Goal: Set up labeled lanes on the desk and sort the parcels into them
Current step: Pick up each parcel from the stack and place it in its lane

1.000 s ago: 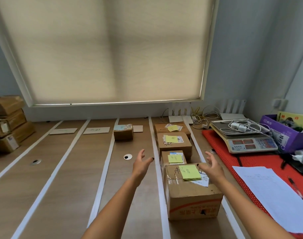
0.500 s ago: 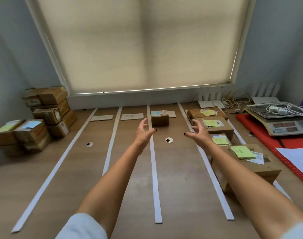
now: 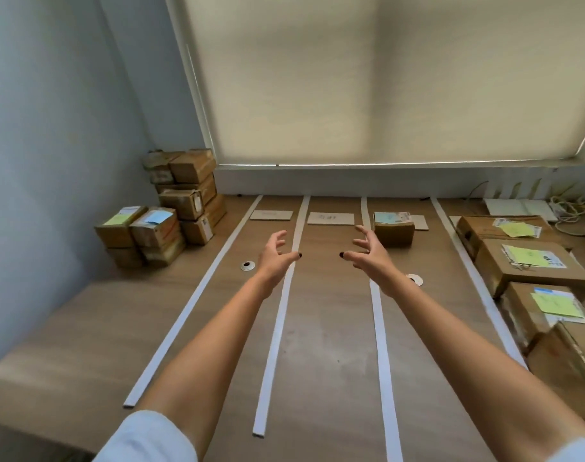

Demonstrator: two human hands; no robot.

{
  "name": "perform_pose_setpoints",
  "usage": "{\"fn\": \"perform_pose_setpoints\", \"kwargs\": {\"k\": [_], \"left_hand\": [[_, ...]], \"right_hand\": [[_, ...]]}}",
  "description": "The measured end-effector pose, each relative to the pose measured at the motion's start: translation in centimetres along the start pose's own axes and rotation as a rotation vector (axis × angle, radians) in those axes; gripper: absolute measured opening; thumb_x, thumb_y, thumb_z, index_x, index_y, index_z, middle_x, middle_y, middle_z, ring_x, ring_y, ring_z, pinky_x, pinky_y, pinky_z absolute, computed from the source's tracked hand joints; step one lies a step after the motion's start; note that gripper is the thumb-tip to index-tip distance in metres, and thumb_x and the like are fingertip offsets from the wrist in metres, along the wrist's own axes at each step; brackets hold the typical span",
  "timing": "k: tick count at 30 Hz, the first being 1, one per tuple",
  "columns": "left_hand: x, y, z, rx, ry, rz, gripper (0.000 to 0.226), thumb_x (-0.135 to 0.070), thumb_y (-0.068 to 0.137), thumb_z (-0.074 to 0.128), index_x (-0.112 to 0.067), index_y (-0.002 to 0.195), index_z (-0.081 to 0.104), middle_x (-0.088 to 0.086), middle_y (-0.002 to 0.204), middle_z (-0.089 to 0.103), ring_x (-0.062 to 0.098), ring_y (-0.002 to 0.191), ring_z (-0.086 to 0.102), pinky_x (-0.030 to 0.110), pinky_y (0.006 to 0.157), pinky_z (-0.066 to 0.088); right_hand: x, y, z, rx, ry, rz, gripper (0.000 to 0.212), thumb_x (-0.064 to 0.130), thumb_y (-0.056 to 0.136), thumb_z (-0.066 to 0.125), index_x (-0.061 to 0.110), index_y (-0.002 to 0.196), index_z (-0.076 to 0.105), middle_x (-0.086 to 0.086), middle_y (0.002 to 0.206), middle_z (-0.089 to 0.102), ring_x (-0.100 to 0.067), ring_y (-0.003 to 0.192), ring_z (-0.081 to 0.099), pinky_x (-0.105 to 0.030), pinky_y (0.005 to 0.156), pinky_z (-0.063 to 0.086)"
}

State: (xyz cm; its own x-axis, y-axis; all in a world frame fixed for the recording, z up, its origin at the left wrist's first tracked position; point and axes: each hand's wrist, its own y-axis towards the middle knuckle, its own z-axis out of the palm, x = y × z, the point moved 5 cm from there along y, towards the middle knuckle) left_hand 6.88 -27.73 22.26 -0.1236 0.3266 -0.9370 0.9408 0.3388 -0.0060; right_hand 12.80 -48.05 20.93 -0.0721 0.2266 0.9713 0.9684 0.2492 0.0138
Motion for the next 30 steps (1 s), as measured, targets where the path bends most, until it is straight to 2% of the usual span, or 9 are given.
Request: {"fn": "perform_pose_setpoints", "kwargs": {"k": [3, 9, 14, 17, 23, 27, 30], "left_hand": [[1.3, 1.9, -2.4, -0.023, -0.023, -0.004, 0.059, -0.013, 0.086, 0.062, -0.025, 0.138, 0.037, 0.007, 0.141, 0.041, 0.024, 0.125, 0.043, 0.031, 0.092, 0.037], [3.3, 6.2, -7.2, 0.063, -0.068, 0.055, 0.06, -0.015, 0.086, 0.063, -0.025, 0.139, 0.037, 0.006, 0.142, 0.04, 0.025, 0.127, 0.042, 0.033, 0.092, 0.037], [5.7, 9.5, -14.2, 0.142, -0.075, 0.11, 0.063, -0.011, 0.084, 0.065, -0.026, 0.139, 0.038, 0.006, 0.141, 0.043, 0.027, 0.127, 0.043, 0.036, 0.095, 0.041], [6.7, 10.4, -18.5, 0.177, -0.079, 0.138, 0.066, -0.008, 0.083, 0.066, -0.025, 0.14, 0.037, 0.007, 0.143, 0.041, 0.028, 0.13, 0.041, 0.039, 0.099, 0.04], [8.3, 11.5, -25.3, 0.143, -0.069, 0.15, 0.07, -0.006, 0.082, 0.067, -0.025, 0.141, 0.035, 0.008, 0.147, 0.036, 0.029, 0.134, 0.036, 0.042, 0.105, 0.038], [9.7, 12.1, -28.7, 0.111, -0.033, 0.119, 0.071, -0.007, 0.081, 0.068, -0.023, 0.142, 0.034, 0.008, 0.147, 0.036, 0.029, 0.135, 0.036, 0.043, 0.106, 0.038], [11.0, 13.1, -31.3, 0.082, -0.003, 0.108, 0.071, -0.009, 0.082, 0.068, -0.024, 0.142, 0.034, 0.008, 0.147, 0.036, 0.028, 0.135, 0.036, 0.041, 0.105, 0.037]], "right_hand": [[1.6, 1.4, 4.4, 0.052, 0.044, -0.015, 0.074, 0.016, 0.083, 0.067, 0.026, 0.144, 0.025, -0.014, 0.144, 0.035, -0.029, 0.127, 0.041, -0.036, 0.095, 0.043], [3.9, 4.2, 12.7, 0.037, 0.016, -0.055, 0.079, 0.017, 0.08, 0.071, 0.029, 0.143, 0.026, -0.015, 0.143, 0.036, -0.029, 0.126, 0.043, -0.041, 0.1, 0.044], [5.4, 5.3, 19.4, -0.038, -0.009, -0.055, 0.081, 0.012, 0.08, 0.072, 0.029, 0.143, 0.025, -0.015, 0.142, 0.037, -0.021, 0.116, 0.043, -0.03, 0.089, 0.042], [6.5, 5.5, 23.6, -0.051, -0.033, -0.059, 0.083, 0.008, 0.078, 0.073, 0.027, 0.144, 0.025, -0.014, 0.142, 0.037, -0.026, 0.125, 0.042, -0.028, 0.086, 0.042], [8.7, 6.6, 30.6, -0.025, -0.038, -0.058, 0.085, 0.008, 0.076, 0.074, 0.029, 0.144, 0.027, -0.016, 0.14, 0.04, -0.028, 0.121, 0.047, -0.035, 0.091, 0.048], [10.1, 7.5, 34.7, 0.029, -0.034, -0.07, 0.084, 0.005, 0.077, 0.073, 0.026, 0.144, 0.026, -0.016, 0.14, 0.039, -0.029, 0.122, 0.046, -0.029, 0.084, 0.046], [10.6, 8.4, 37.5, 0.049, -0.026, -0.078, 0.085, 0.008, 0.077, 0.073, 0.026, 0.144, 0.026, -0.016, 0.142, 0.038, -0.03, 0.124, 0.045, -0.033, 0.088, 0.047]]}}
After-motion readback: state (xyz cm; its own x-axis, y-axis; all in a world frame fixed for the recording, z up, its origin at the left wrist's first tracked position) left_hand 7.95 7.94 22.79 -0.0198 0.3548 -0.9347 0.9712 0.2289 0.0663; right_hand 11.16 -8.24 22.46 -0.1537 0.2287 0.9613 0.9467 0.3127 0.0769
